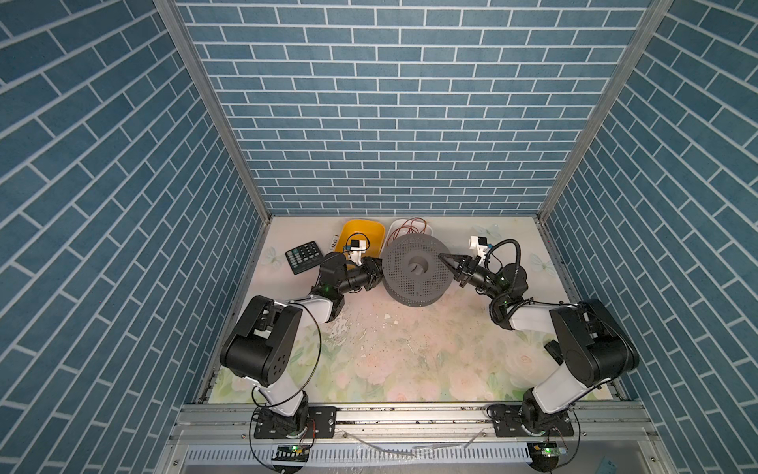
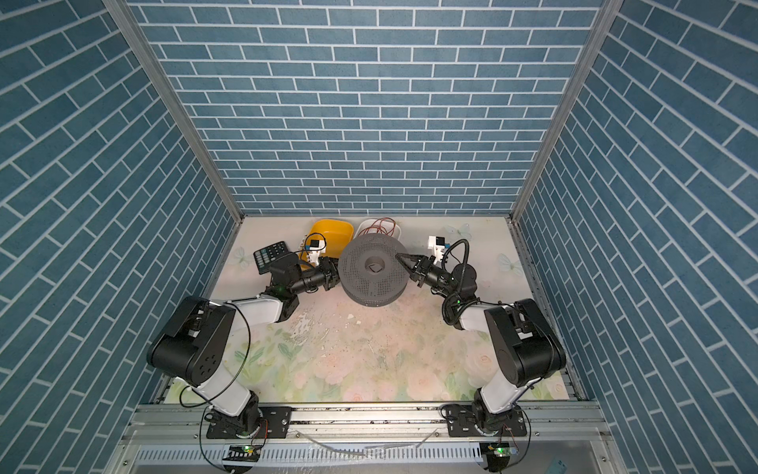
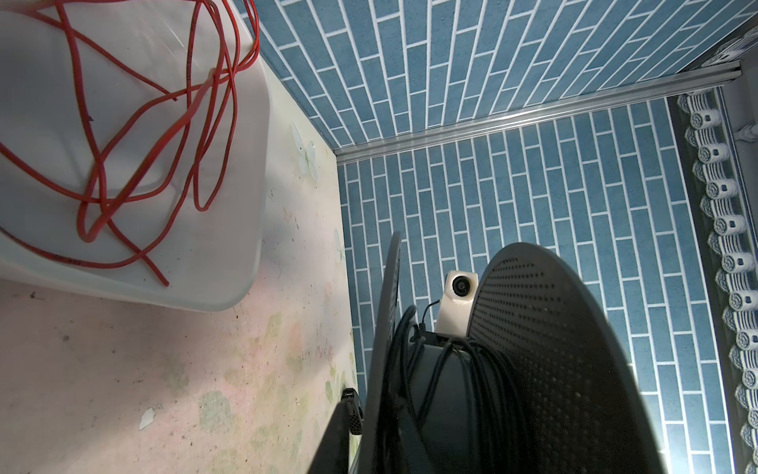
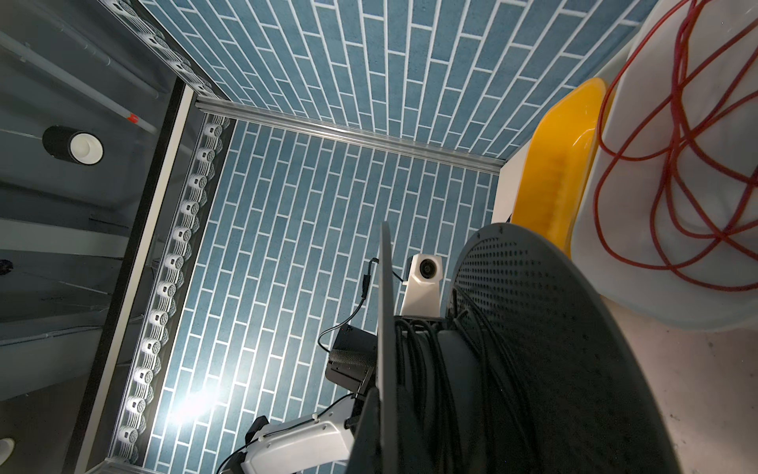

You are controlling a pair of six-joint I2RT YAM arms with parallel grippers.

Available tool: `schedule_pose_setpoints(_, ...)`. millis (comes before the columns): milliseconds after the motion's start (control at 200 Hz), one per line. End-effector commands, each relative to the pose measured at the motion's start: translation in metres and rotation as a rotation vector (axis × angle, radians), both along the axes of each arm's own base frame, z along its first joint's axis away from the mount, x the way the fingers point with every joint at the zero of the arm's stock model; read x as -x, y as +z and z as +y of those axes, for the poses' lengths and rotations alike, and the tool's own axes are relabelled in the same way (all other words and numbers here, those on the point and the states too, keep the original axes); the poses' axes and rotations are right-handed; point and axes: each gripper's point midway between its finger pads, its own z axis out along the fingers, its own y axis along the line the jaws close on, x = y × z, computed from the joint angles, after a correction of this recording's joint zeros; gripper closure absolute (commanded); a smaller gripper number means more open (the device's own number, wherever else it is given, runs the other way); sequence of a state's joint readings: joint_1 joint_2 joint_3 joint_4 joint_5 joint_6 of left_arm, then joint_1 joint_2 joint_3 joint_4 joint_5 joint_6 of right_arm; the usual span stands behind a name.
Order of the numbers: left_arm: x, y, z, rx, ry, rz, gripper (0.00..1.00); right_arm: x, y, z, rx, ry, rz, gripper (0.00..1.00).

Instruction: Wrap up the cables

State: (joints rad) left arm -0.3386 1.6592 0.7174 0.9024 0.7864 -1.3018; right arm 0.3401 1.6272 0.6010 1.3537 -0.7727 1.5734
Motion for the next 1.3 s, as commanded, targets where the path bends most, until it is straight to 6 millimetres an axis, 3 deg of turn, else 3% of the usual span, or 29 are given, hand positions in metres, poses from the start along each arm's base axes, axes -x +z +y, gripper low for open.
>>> schedule_pose_setpoints(0, 0.004, 0.016, 0.002, 0.017, -0.018, -0.063, 0.77, -0.008, 0.018, -0.010, -0.007, -0.070, -0.106, 1.00)
schedule_pose_setpoints(525, 0.003, 0.016, 0.009, 0.003, 0.005, -0.061, 0.65, -0.008, 0.018, -0.016, -0.027, -0.079, -0.067, 1.00)
schedule_pose_setpoints(565, 0.007, 0.006, 0.012, -0.006, 0.006, -0.038, 0.64, -0.009, 0.018, -0.017, -0.029, -0.081, -0.064, 1.00)
schedule_pose_setpoints(840, 0.014, 0.001, 0.019, -0.053, 0.018, -0.019, 0.57, -0.006, 0.015, -0.020, -0.044, -0.072, -0.019, 1.00)
schedule_pose_setpoints(1100, 0.026, -0.007, 0.032, -0.131, 0.049, -0.001, 0.50, 0.006, 0.002, -0.026, -0.037, -0.060, 0.029, 1.00)
schedule_pose_setpoints(1290, 0.032, -0.004, 0.039, -0.144, 0.066, -0.010, 0.49, 0.018, -0.020, -0.027, -0.013, -0.040, 0.083, 1.00)
